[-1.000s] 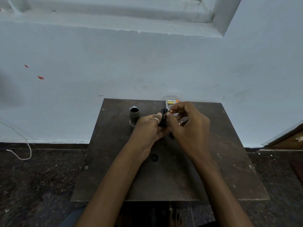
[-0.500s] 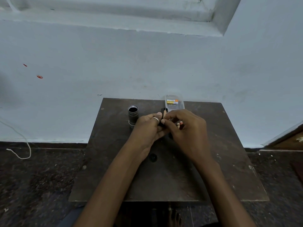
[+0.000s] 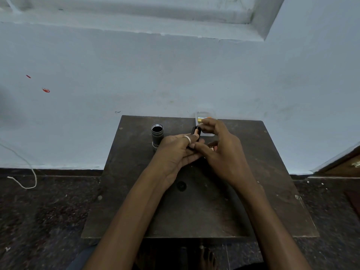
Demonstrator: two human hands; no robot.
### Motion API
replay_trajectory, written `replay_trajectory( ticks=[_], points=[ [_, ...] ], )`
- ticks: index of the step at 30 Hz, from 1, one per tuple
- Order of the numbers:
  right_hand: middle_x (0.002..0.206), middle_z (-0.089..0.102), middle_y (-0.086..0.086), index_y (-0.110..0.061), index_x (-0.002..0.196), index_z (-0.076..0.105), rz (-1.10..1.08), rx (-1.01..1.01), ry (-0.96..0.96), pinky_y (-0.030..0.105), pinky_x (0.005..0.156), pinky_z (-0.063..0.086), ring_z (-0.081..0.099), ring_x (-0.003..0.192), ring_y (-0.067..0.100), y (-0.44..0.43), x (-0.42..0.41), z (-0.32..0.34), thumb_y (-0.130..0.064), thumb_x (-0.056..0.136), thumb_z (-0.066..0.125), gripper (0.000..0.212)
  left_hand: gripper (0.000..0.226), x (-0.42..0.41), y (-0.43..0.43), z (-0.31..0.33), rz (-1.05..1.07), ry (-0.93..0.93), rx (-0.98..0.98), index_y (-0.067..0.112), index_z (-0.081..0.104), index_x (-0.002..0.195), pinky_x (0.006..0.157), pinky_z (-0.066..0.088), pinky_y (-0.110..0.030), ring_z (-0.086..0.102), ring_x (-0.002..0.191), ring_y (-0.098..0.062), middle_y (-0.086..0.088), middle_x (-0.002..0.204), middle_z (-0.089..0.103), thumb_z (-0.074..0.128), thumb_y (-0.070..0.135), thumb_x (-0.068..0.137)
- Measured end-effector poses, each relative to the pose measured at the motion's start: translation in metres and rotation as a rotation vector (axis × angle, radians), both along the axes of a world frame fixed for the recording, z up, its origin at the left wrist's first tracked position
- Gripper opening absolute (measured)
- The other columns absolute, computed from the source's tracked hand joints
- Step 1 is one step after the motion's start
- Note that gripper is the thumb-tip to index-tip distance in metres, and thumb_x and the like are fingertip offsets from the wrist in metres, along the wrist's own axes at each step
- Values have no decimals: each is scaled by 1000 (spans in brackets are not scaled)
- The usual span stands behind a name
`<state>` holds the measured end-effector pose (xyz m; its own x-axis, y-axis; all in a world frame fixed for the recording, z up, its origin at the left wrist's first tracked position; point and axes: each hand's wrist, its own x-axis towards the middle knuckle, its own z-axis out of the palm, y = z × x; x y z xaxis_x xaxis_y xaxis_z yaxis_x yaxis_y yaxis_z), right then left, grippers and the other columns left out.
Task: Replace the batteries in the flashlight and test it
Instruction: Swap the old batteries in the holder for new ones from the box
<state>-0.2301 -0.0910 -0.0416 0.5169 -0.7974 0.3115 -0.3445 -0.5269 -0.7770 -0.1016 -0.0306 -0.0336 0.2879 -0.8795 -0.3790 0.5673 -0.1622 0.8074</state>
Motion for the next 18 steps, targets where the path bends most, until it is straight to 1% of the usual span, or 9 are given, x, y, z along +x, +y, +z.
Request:
replay_trajectory(
  ticks=[2, 5, 7, 9, 12, 13, 15, 17, 18],
  points=[
    [120, 62, -18, -23, 134, 52, -2, -18, -2, 6, 71, 44, 61, 84, -3, 0, 0, -1, -20, 81, 83, 62, 13, 0, 0, 0, 11, -7, 9, 0, 70, 98, 68, 60, -28, 75, 87, -21, -17, 93, 75, 62, 9, 94],
    [119, 63, -18, -24, 133, 52, -4, -5, -16, 6, 69, 44, 60, 82, -10, 1, 1, -1, -20, 79, 84, 63, 14, 0, 1, 0, 23, -9, 4, -2, 70, 98, 67, 60, -27, 74, 90, -21, -19, 94, 74, 60, 7, 95],
    [117, 64, -18, -24, 132, 52, 3, 20, -32, 6, 69, 45, 61, 82, -10, 1, 1, -1, -20, 78, 85, 63, 15, 0, 0, -1, 26, -3, -3, -3, 70, 97, 68, 60, -27, 74, 94, -23, -19, 94, 73, 59, 7, 95],
    [117, 64, -20, -24, 132, 53, 13, 55, -55, 7, 69, 46, 63, 85, -8, 0, 0, 0, -20, 77, 86, 64, 17, 0, 0, -1, 20, 22, -15, -4, 69, 100, 69, 60, -29, 75, 92, -26, -19, 92, 74, 58, 8, 95],
    [120, 65, -21, -25, 134, 53, 25, 100, -70, 13, 73, 52, 66, 100, -3, -1, 0, -1, -16, 73, 88, 70, 21, 0, -1, -1, 5, 75, -25, -4, 68, 107, 67, 60, -28, 76, 84, -22, -17, 90, 76, 56, 11, 97],
    [122, 65, -20, -25, 134, 53, 27, 106, -73, 17, 74, 54, 67, 99, -2, -2, 0, -1, -14, 74, 87, 70, 22, 0, -2, -2, -2, 86, -27, -4, 67, 108, 67, 60, -28, 76, 83, -21, -16, 90, 76, 54, 12, 98],
    [123, 65, -19, -27, 134, 52, 26, 125, -87, 19, 74, 55, 68, 88, -1, -3, 0, -2, -9, 75, 84, 70, 22, -1, -3, -3, -15, 90, -29, -1, 67, 109, 67, 60, -28, 76, 86, -21, -15, 92, 76, 52, 13, 100],
    [124, 65, -18, -28, 134, 50, 22, 112, -79, 14, 73, 52, 67, 86, -2, -3, 0, -4, -6, 76, 82, 70, 20, -3, -3, -4, -21, 46, -30, 2, 68, 108, 71, 60, -28, 74, 86, -17, -13, 94, 74, 54, 15, 100],
    [124, 65, -16, -29, 135, 49, 19, 95, -62, 10, 71, 49, 66, 85, -3, -3, 0, -4, -6, 76, 81, 70, 18, -3, -3, -5, -21, 14, -32, 5, 68, 108, 73, 60, -29, 72, 84, -14, -11, 93, 72, 56, 16, 99]
  ],
)
